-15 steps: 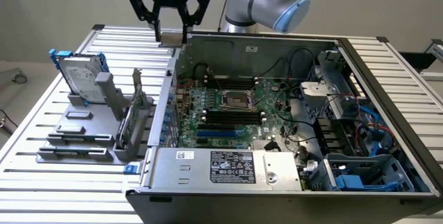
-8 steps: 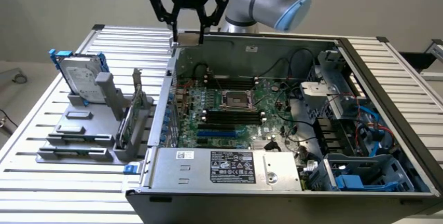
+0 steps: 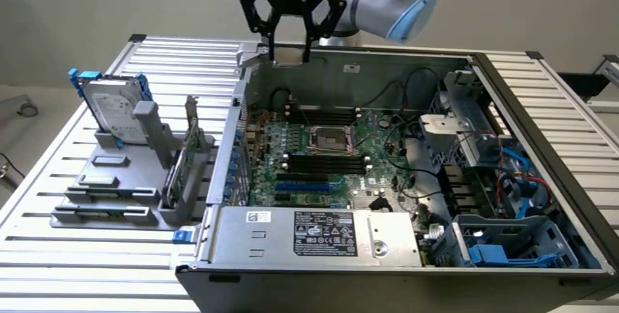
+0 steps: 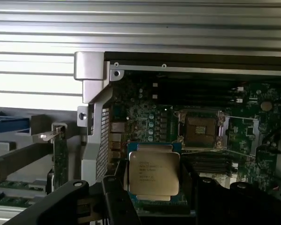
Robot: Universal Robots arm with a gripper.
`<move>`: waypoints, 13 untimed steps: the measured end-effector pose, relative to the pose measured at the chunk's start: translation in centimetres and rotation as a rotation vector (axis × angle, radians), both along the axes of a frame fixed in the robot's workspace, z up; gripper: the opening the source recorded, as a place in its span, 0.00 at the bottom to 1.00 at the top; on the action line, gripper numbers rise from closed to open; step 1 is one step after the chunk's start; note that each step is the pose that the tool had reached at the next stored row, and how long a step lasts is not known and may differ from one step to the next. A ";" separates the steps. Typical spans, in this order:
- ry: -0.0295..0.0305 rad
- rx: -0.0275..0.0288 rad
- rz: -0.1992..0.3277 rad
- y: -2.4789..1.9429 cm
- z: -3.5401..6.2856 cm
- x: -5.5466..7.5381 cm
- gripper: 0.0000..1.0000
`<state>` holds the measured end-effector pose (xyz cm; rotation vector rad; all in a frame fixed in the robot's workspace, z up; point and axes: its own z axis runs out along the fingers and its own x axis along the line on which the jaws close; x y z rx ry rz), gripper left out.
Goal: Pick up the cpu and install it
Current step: 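Pick up the cpu and move it towards the insertion slot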
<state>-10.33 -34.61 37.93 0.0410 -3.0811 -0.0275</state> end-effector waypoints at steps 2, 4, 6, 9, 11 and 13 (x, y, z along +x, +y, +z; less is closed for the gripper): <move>0.0000 0.0000 0.000 0.27 -0.22 0.9 0.55; 0.0001 0.0000 0.000 0.53 -0.49 1.8 0.55; 0.0000 0.0000 0.000 0.79 -0.86 2.7 0.55; 0.0000 0.0000 0.000 1.15 -1.39 4.1 0.55; 0.0000 0.0000 0.000 1.41 -1.77 5.0 0.55; 0.0000 0.0000 0.000 1.64 -2.13 5.9 0.55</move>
